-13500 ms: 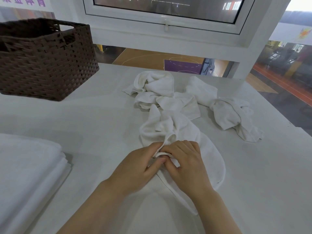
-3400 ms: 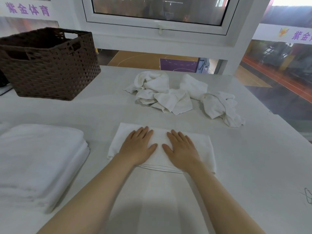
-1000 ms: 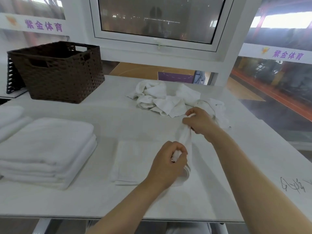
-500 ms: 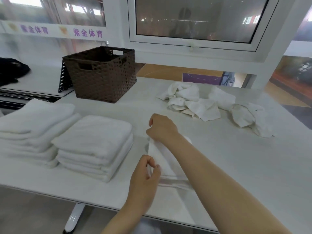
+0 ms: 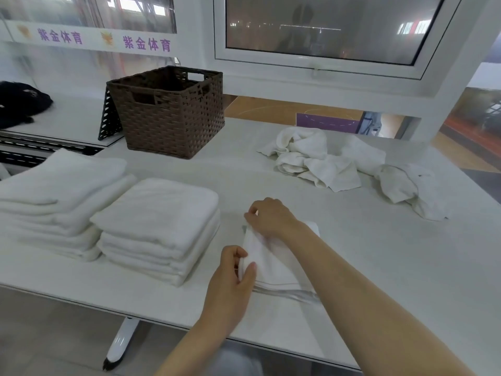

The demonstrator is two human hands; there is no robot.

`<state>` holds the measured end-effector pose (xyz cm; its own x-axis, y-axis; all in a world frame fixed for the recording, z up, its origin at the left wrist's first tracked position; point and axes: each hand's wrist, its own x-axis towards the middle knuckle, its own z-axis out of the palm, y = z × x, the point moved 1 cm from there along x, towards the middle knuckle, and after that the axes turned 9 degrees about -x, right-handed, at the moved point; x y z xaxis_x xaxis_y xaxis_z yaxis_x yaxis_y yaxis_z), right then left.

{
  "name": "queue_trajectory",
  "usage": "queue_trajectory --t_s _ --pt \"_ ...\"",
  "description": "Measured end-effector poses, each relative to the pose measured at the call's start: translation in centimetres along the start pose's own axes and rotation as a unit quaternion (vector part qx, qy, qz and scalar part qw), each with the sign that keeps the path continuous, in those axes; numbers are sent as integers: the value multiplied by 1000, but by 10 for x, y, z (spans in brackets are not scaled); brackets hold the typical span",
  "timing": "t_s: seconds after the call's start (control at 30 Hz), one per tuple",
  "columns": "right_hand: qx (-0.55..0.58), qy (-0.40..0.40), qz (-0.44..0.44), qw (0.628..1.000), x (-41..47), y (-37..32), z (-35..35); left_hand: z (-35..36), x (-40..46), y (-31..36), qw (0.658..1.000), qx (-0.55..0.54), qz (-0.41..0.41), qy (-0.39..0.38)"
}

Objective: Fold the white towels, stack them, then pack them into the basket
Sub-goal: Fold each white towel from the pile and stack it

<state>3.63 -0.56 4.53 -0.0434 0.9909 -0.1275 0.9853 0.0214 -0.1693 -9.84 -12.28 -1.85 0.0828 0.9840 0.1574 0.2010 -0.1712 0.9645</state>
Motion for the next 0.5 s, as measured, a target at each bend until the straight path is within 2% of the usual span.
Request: queue_trajectory --t_s 0.07,0.2,0.33,0.5 --pt "-18 -4 3 1000 0 14 -5 0 4 -4 1000 -1 0 -1" --pt "-2 -66 22 998 -4 39 -13 0 9 -6 1000 10 4 0" --pt "-17 -73 41 996 -10 58 -19 1 12 -4 999 36 10 -7" --pt "-75 -149 64 984 -12 88 -23 6 9 -3 995 91 35 -9"
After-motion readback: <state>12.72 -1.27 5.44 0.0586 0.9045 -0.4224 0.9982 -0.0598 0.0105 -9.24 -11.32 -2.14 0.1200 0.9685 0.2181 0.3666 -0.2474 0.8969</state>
